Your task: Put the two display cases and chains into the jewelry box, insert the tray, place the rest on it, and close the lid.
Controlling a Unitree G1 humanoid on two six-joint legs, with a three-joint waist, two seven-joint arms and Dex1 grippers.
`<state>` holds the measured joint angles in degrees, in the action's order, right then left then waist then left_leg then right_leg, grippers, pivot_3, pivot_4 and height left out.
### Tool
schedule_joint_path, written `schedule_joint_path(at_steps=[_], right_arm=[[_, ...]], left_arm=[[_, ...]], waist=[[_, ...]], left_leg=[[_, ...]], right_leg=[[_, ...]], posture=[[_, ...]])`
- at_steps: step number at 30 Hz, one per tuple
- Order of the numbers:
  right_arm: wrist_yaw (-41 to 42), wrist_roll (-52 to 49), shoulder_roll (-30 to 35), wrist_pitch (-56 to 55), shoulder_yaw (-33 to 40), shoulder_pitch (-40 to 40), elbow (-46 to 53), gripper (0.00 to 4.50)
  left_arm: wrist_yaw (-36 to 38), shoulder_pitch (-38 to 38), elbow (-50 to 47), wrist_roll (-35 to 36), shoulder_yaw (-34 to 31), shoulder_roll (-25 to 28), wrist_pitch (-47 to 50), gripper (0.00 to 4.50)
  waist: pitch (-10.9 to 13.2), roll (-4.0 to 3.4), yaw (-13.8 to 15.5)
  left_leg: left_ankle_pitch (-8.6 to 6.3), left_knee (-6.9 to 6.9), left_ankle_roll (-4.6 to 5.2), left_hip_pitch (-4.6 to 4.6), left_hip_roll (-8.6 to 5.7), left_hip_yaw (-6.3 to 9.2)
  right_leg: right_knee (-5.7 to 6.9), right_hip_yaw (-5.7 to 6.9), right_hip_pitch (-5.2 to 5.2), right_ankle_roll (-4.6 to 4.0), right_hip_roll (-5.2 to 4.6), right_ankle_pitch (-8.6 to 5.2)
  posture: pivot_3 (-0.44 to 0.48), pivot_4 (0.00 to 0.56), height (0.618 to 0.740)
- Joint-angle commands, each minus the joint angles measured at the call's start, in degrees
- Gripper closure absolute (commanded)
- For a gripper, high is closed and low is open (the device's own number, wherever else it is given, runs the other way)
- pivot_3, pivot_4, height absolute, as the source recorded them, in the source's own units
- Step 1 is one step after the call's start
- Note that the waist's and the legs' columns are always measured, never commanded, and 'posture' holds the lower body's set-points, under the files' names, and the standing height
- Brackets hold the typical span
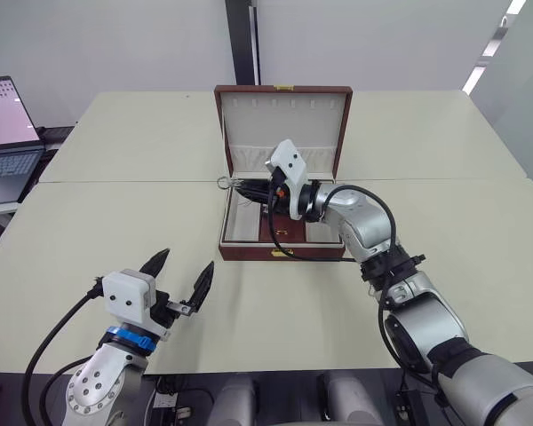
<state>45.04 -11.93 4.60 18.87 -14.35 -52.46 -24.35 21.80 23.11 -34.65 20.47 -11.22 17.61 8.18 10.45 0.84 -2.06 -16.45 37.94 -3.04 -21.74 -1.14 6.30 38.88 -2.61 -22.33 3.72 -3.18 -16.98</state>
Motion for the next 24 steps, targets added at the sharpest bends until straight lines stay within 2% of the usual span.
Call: schedule_joint_path(at_steps=[1,24], right_arm=[[0.37,0.77,-0.76,-1.74,0.19,-0.37,0.81,4.49],[-1.41,4.64,-2.67,-1.84,0.51,3.07,-0.80,4.49]], left_arm=[[-0.69,0.15,-3.06,0.09,0.15,-0.32,-0.25,0.00],[-0.03,-2.23,-2.19,-0.04,0.79,0.46,1.04,0.00]], waist=[[0.00,0.00,0.00],[0.01,-0.01,-0.02]], left_leg=[[0.00,0.00,0.00,0.00,0.01,0.00],[0.00,-0.01,0.00,0.00,0.00,0.00]], right_leg=[[0.00,0.00,0.00,0.00,0.00,0.00],[0.00,0.00,-0.01,0.00,0.01,0.00]], posture=[[0.000,0.150,0.740],[0.000,0.150,0.740]])
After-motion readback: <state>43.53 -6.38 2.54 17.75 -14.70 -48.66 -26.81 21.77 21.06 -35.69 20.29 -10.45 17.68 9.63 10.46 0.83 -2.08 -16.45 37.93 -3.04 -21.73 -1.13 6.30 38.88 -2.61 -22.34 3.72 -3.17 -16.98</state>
